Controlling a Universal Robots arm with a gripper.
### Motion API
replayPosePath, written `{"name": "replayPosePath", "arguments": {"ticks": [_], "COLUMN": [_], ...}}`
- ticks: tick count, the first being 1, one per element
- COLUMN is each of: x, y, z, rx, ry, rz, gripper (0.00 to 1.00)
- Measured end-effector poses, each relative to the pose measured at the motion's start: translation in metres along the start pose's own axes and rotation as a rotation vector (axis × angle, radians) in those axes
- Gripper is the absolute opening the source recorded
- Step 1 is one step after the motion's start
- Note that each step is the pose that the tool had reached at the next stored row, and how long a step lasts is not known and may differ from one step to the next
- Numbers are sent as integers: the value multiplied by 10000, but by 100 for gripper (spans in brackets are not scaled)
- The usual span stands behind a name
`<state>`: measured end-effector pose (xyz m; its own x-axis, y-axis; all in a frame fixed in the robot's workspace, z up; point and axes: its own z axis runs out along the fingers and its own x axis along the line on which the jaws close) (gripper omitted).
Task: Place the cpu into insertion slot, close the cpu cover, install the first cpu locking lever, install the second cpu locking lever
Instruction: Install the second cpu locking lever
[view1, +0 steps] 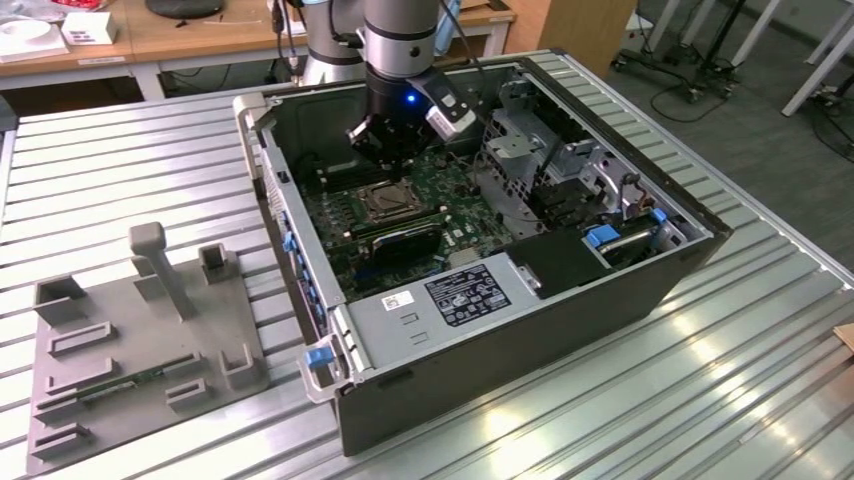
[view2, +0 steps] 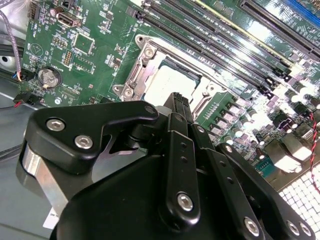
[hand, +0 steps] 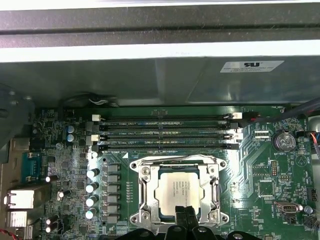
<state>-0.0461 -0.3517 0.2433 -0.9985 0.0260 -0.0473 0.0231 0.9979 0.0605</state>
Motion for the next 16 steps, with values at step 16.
{"name": "replayPosePath", "arguments": {"ticks": [16], "x": [-6], "y": [8], "z": [-133], "rx": [17], "ry": [58], "rz": [3], "gripper": [10]}}
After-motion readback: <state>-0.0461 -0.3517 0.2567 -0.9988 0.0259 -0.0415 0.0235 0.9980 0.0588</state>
